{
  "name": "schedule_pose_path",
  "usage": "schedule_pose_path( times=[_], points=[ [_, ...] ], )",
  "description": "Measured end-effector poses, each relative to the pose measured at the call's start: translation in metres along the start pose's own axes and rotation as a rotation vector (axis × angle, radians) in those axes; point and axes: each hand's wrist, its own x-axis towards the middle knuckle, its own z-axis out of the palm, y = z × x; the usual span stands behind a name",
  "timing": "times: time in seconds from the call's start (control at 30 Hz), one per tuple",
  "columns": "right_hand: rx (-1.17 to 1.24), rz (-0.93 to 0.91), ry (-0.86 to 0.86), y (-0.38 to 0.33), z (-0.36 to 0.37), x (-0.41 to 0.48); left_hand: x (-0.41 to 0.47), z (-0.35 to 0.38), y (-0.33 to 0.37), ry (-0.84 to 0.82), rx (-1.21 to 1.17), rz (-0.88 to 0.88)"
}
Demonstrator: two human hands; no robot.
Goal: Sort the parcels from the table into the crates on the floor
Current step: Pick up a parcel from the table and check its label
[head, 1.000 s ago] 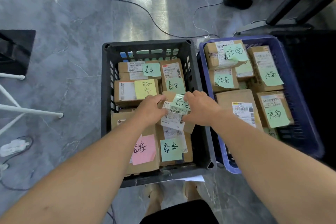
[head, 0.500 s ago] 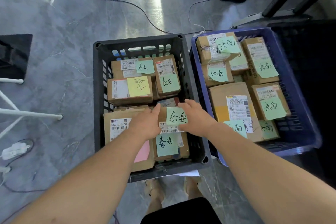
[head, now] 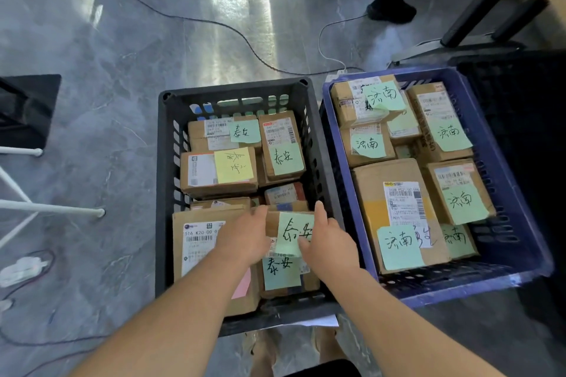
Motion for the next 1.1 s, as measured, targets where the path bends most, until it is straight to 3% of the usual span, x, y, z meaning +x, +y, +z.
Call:
schedule_pose_path(
  times=[0.2,0.33,0.67,1.1],
  points=[
    [0.218,-0.032,0.165,-0.004,-0.007,0.003,0.003,-0.002,-0.005,0.101,-0.174,-0.041],
    [0.188,-0.102,0.257,-0.021,-0.029,0.029,0.019,-0.020,-0.010,0.210,-0.259,-0.067],
    [-0.034,-0.103,0.223,-0.037,-0.079,0.088,0.060,-0.049,-0.006,0.192,-0.395,-0.042],
    [0.104,-0.039,0.242,-0.026,-0.049,0.050,0.032,-0.027,-0.011,0.165,-0.380,0.000]
  ],
)
